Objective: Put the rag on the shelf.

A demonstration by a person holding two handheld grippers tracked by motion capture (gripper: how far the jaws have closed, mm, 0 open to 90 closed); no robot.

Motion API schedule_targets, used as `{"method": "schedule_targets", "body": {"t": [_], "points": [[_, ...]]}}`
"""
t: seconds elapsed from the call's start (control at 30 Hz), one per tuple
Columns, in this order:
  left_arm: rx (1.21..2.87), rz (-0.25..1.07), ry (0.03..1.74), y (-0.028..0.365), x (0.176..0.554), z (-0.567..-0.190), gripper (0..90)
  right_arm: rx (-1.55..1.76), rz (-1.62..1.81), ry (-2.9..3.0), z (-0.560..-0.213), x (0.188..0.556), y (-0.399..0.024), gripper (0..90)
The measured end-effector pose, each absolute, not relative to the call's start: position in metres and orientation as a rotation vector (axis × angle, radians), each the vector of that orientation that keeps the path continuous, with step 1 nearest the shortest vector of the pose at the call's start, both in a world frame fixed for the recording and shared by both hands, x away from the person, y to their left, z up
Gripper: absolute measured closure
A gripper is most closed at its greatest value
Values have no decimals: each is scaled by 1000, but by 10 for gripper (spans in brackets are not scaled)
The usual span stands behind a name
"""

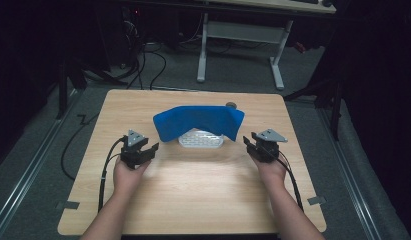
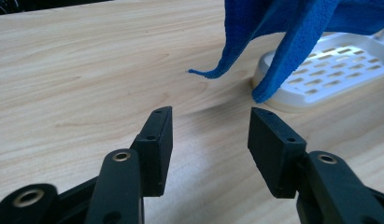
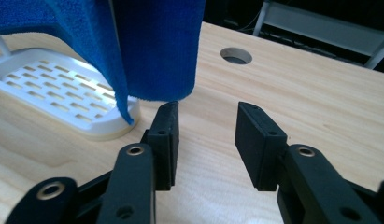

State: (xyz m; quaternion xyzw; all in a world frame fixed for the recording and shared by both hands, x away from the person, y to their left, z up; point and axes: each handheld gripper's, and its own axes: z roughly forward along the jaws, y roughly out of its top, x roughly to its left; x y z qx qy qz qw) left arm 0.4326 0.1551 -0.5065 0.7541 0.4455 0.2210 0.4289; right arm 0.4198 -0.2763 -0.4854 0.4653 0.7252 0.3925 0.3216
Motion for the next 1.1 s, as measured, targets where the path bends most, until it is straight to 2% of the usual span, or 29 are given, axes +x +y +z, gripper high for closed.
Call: {"method": "schedule_targets", "body": {"t": [0.63, 0.73, 1.0, 1.1], "points": [[1930, 461, 1024, 150, 381, -510, 481, 1147, 1029, 1918, -499, 363, -270, 458], [1953, 441, 1007, 147, 367, -516, 474, 1128, 1030, 1935, -503, 348, -267, 425], [2020, 323, 931, 127, 310, -526, 455, 1150, 1054, 1978, -511, 299, -264, 403], [2070, 350, 849, 114, 299, -525, 446, 1146, 1048, 1995, -511, 284, -261, 392]]}}
